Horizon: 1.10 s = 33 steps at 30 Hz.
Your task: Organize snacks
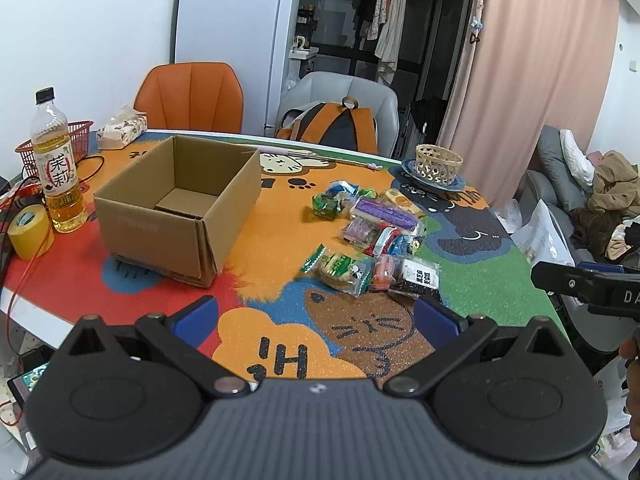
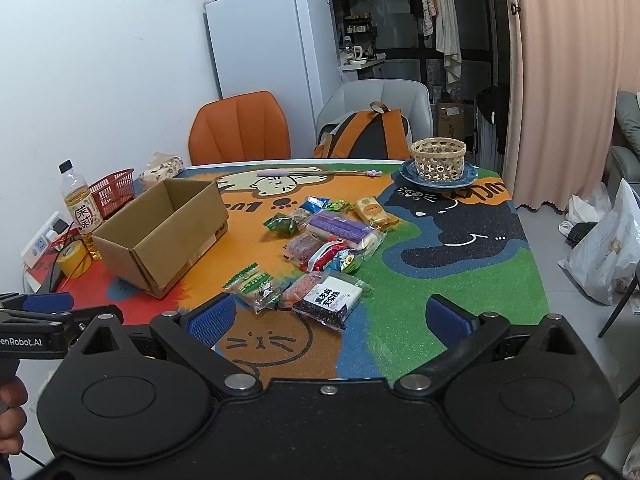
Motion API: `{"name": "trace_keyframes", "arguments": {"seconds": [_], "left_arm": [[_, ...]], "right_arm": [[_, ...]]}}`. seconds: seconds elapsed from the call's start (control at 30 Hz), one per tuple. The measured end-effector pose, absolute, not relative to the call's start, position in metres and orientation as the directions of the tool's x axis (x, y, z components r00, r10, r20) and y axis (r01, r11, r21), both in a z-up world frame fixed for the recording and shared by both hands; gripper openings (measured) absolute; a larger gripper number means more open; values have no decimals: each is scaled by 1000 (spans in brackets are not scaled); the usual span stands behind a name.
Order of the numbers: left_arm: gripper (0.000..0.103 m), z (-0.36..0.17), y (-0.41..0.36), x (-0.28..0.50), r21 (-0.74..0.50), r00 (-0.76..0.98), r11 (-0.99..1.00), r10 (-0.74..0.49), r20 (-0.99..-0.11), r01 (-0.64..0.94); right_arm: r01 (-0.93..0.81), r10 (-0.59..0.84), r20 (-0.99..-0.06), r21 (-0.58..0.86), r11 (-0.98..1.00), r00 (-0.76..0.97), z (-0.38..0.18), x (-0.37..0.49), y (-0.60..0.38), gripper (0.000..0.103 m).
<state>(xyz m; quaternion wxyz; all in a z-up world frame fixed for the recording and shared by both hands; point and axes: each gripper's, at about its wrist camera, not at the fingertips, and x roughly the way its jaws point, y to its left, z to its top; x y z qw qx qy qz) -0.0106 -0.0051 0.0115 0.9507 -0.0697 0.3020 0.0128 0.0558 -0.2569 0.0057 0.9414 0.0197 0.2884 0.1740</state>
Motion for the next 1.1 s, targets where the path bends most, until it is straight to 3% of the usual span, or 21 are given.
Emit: {"name": "trace_keyframes", "arguments": {"seconds": [1.1], "left_arm": [[103, 17, -9, -14, -129, 821, 991, -38, -569, -44]], "right_arm": [[-350, 369, -537, 142, 926, 759, 14, 53, -254, 103]]}}
